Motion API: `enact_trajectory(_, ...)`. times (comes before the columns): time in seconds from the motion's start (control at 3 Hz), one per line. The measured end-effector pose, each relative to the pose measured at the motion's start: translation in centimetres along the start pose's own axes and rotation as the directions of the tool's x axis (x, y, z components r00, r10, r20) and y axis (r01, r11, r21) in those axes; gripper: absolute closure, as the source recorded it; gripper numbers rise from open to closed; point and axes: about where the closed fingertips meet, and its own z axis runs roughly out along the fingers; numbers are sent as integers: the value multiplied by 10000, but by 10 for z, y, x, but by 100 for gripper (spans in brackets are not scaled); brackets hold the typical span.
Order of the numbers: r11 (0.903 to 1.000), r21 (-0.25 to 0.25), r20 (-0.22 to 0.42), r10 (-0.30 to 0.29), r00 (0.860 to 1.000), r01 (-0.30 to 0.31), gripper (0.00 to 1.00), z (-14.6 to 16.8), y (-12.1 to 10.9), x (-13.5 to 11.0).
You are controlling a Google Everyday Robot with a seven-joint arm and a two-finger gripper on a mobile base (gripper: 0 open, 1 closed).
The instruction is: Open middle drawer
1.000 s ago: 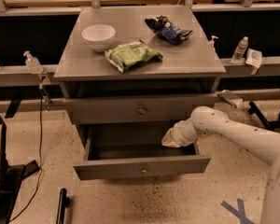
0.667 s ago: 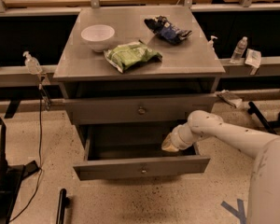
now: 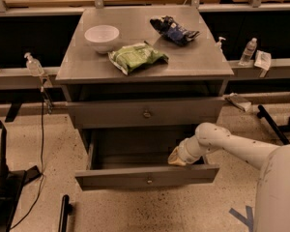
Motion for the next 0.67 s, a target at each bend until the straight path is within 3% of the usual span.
enact_trajectory(0.33, 9941, -569, 193, -909, 9957, 918, 100, -18, 28, -2)
enact_trajectory(0.67, 9930, -603, 227, -1005, 9947, 1017, 100, -20, 30, -3)
